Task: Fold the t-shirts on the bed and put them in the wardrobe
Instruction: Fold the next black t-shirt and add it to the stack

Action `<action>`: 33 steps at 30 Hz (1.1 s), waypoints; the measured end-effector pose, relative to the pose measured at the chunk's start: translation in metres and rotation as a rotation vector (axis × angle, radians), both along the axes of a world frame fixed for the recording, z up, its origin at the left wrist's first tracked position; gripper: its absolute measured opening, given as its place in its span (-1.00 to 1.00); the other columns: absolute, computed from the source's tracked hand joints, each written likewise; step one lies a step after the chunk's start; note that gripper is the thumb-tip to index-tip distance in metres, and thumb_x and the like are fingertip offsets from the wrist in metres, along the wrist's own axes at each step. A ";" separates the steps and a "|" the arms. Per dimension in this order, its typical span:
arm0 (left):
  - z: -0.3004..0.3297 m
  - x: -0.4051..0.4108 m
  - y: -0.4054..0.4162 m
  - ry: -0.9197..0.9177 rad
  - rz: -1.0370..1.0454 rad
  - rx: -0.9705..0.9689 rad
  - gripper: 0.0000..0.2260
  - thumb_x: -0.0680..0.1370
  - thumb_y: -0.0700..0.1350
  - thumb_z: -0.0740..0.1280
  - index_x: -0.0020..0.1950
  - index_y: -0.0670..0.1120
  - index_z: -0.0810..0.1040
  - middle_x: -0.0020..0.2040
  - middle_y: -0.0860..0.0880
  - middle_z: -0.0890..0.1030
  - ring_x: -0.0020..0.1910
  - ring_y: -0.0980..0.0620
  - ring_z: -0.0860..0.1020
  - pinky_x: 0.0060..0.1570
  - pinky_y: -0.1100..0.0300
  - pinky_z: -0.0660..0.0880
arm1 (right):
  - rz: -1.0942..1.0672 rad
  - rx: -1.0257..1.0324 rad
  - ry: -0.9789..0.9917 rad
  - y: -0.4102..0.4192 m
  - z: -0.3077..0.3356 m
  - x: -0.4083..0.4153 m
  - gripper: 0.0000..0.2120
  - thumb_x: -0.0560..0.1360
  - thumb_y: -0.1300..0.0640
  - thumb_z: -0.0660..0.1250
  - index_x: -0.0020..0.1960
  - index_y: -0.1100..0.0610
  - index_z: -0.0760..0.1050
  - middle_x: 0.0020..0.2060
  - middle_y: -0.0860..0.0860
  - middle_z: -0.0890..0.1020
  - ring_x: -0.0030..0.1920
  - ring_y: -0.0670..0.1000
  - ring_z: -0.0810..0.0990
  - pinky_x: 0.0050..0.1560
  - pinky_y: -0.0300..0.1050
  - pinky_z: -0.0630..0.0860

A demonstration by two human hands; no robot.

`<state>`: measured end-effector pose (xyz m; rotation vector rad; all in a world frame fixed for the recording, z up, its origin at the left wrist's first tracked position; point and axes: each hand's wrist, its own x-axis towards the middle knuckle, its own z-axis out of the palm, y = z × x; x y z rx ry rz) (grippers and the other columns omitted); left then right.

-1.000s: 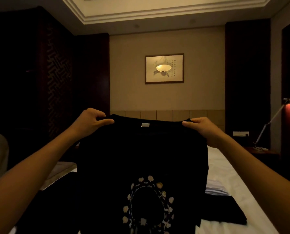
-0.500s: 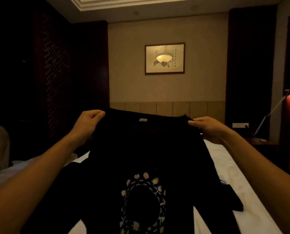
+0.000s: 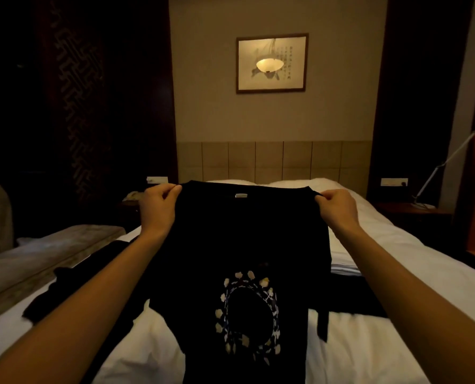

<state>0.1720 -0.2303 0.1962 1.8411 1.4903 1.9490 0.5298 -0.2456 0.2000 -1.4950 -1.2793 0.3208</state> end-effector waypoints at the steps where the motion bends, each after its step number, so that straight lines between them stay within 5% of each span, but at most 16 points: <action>1: -0.002 -0.001 0.003 -0.020 -0.012 -0.026 -0.84 0.63 -0.13 0.30 0.04 -0.11 0.67 -0.23 0.15 0.57 -0.21 0.25 0.52 -0.24 0.47 0.38 | -0.024 0.016 -0.013 0.000 -0.003 0.002 -0.73 0.58 0.14 0.29 -0.27 0.12 0.59 -0.46 0.01 0.48 -0.39 0.05 0.44 -0.31 -0.09 0.30; 5: -0.012 -0.005 0.019 -0.108 -0.142 -0.147 -0.84 0.63 -0.08 0.29 0.01 -0.04 0.67 -0.14 0.05 0.66 -0.05 0.03 0.63 -0.03 0.09 0.54 | -0.062 0.047 0.040 0.008 -0.015 -0.002 -0.78 0.62 0.10 0.26 0.07 0.14 0.66 -0.14 0.03 0.67 -0.14 0.03 0.58 -0.19 -0.16 0.37; 8: -0.014 -0.007 0.025 0.019 -0.052 -0.109 -0.84 0.62 0.00 0.29 -0.04 0.07 0.65 -0.15 0.11 0.65 -0.05 0.04 0.62 0.01 -0.01 0.56 | -0.094 0.072 0.041 0.013 -0.020 -0.006 -0.73 0.65 0.07 0.17 0.19 0.10 0.60 0.06 0.03 0.65 0.04 0.06 0.57 -0.02 -0.11 0.41; 12: -0.007 -0.009 0.019 0.384 0.271 0.076 -0.78 0.63 0.08 0.26 0.06 0.04 0.67 -0.17 0.02 0.63 -0.16 0.03 0.56 -0.21 0.14 0.34 | -0.271 0.151 -0.251 0.011 -0.025 -0.010 -0.73 0.67 -0.03 0.09 0.15 0.00 0.54 -0.07 -0.10 0.52 -0.09 -0.04 0.45 -0.19 -0.17 0.31; 15: -0.001 -0.020 0.029 0.559 0.389 0.300 -0.69 0.62 0.12 0.24 -0.08 -0.05 0.66 -0.36 -0.08 0.60 -0.37 -0.14 0.58 -0.39 0.25 0.19 | -0.381 0.288 -0.434 0.015 -0.029 -0.009 -0.72 0.66 -0.04 0.09 0.09 0.05 0.53 -0.15 -0.06 0.49 -0.16 -0.02 0.44 -0.32 -0.19 0.27; 18: 0.007 -0.029 0.045 0.629 0.366 0.363 -0.59 0.62 0.16 0.13 -0.15 -0.08 0.60 -0.43 -0.06 0.52 -0.49 -0.08 0.50 -0.46 0.26 0.20 | -0.457 0.457 -0.544 0.027 -0.027 -0.003 -0.73 0.66 -0.02 0.13 -0.01 0.11 0.51 -0.21 0.05 0.53 -0.21 0.04 0.47 -0.34 -0.10 0.37; 22: 0.026 -0.029 0.075 0.696 0.387 0.426 -0.61 0.64 0.14 0.13 -0.18 -0.07 0.56 -0.45 -0.04 0.50 -0.50 -0.06 0.48 -0.47 0.22 0.17 | -0.563 0.565 -0.663 0.055 -0.007 0.004 -0.70 0.64 -0.03 0.12 -0.10 0.14 0.47 -0.26 0.08 0.49 -0.28 0.02 0.36 -0.35 -0.14 0.19; 26: 0.041 -0.026 0.125 0.737 0.438 0.450 -0.64 0.64 0.11 0.18 -0.20 -0.08 0.54 -0.41 -0.06 0.53 -0.48 -0.10 0.51 -0.44 0.22 0.14 | -0.647 0.560 -0.772 0.102 0.012 0.009 -0.67 0.65 -0.06 0.10 -0.12 0.15 0.44 -0.26 0.11 0.50 -0.27 0.14 0.46 -0.38 -0.12 0.19; 33: 0.008 -0.018 0.236 0.787 0.433 0.379 -0.63 0.64 0.11 0.16 -0.13 -0.09 0.60 -0.31 -0.09 0.60 -0.41 -0.14 0.56 -0.49 0.17 0.32 | -0.606 0.496 -0.827 0.207 -0.018 0.014 -0.71 0.64 -0.02 0.17 -0.14 0.14 0.44 -0.30 0.10 0.48 -0.33 0.05 0.35 -0.40 -0.20 0.07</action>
